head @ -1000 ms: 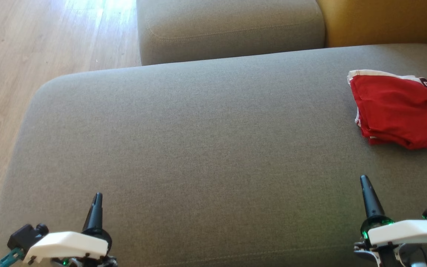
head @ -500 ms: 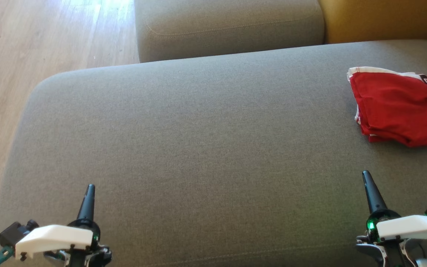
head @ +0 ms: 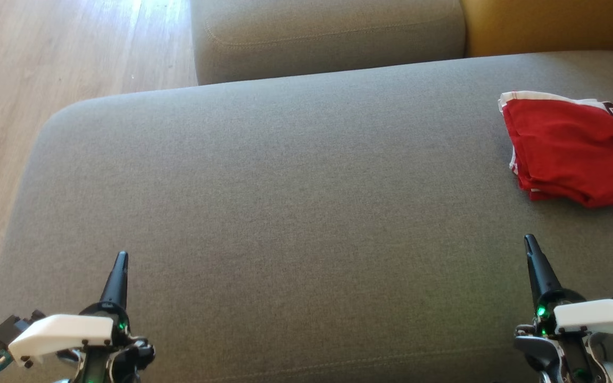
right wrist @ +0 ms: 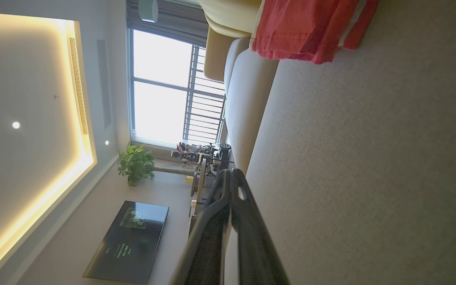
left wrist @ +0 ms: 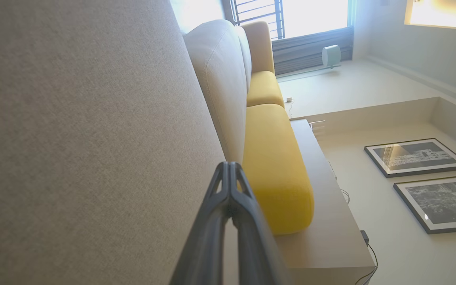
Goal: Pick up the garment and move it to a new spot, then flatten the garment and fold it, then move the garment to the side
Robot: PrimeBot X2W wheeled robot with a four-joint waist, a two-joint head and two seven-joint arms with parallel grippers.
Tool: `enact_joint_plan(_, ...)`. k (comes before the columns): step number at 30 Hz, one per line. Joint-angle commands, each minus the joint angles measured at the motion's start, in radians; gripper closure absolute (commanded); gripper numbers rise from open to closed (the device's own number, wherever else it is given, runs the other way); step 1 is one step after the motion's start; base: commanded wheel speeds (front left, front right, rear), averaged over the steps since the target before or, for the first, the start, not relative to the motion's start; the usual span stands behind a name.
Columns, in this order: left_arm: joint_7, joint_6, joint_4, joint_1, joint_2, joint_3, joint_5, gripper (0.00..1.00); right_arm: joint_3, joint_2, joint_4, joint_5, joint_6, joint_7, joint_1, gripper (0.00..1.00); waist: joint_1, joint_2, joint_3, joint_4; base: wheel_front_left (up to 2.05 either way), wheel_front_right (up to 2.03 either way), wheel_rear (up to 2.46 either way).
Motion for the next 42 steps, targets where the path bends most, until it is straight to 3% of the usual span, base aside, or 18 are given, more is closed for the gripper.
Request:
enact_joint_plan(1, 0.011, -0.014, -0.021, -0.065, 0.009, 0.038, -0.038, 1.00, 0.014, -0.019, -0.026, 0.037, 0.000, 0.014, -0.059, 1.00, 0.0000, -0.0001, 0.002, -0.001, 0.00, 0.00, 0.00)
enact_joint_plan(17, 0.058, -0.053, 0.009, -0.115, 0.006, 0.086, -0.234, 1.00, 0.002, -0.019, -0.006, 0.217, 0.000, 0.062, -0.095, 1.00, 0.0000, -0.0001, 0.015, -0.006, 0.00, 0.00, 0.00)
enact_joint_plan(42, 0.066, -0.053, 0.010, -0.116, -0.002, 0.096, -0.225, 1.00, -0.005, -0.014, -0.006, 0.211, 0.000, 0.067, -0.096, 1.00, 0.0000, -0.0001, 0.015, -0.006, 0.00, 0.00, 0.00)
